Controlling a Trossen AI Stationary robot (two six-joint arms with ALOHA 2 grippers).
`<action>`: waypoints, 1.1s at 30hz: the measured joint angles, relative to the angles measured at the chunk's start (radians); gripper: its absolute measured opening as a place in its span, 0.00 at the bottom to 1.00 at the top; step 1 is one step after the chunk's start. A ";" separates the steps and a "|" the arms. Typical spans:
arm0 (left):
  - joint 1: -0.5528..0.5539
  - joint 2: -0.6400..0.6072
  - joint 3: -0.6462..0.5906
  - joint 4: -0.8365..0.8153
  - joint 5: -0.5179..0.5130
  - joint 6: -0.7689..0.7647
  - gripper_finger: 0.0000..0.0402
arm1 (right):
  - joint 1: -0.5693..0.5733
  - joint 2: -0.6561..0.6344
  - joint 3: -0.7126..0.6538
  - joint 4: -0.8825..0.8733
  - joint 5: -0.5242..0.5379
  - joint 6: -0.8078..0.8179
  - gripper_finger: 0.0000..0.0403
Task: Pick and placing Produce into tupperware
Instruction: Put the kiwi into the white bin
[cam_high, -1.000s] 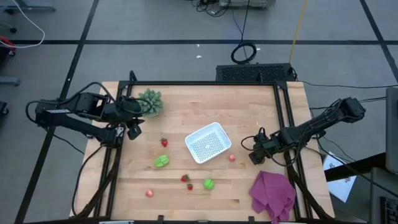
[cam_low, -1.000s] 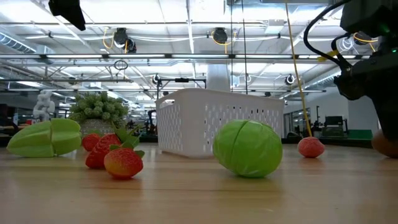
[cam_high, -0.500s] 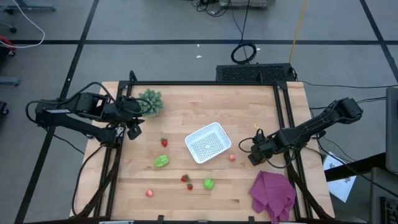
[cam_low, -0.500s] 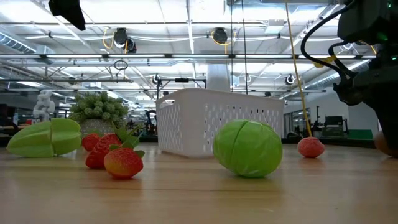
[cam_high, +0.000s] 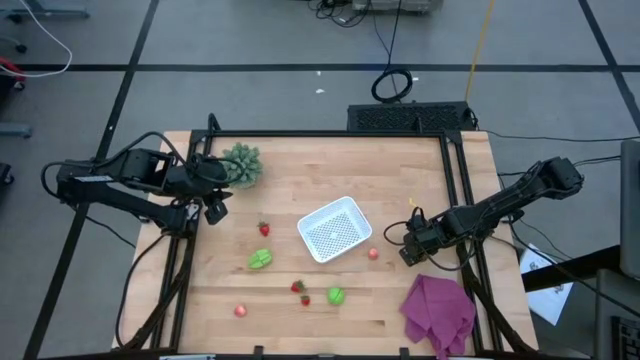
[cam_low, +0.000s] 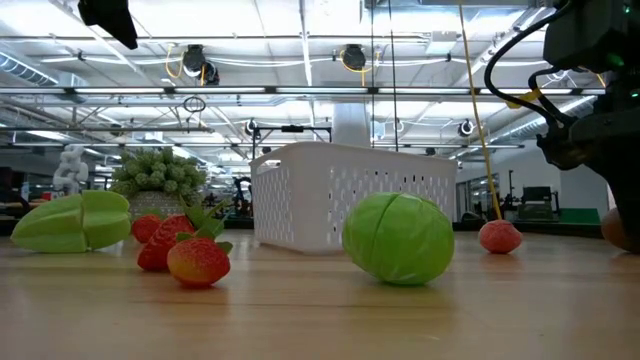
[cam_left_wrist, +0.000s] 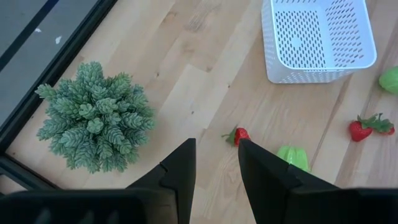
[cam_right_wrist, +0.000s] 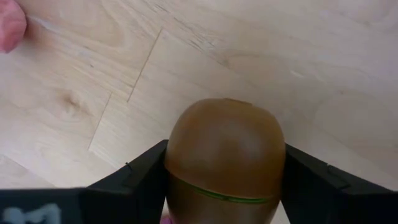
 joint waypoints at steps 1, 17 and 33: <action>0.000 0.000 0.000 0.000 0.000 0.000 0.31 | 0.000 0.000 0.000 0.000 0.000 0.000 0.59; 0.000 0.000 0.000 0.000 0.000 -0.002 0.31 | 0.000 -0.004 0.000 0.084 0.002 -0.005 0.62; 0.000 0.000 0.000 0.000 0.000 -0.003 0.31 | -0.036 -0.014 -0.001 0.408 0.029 -0.109 0.64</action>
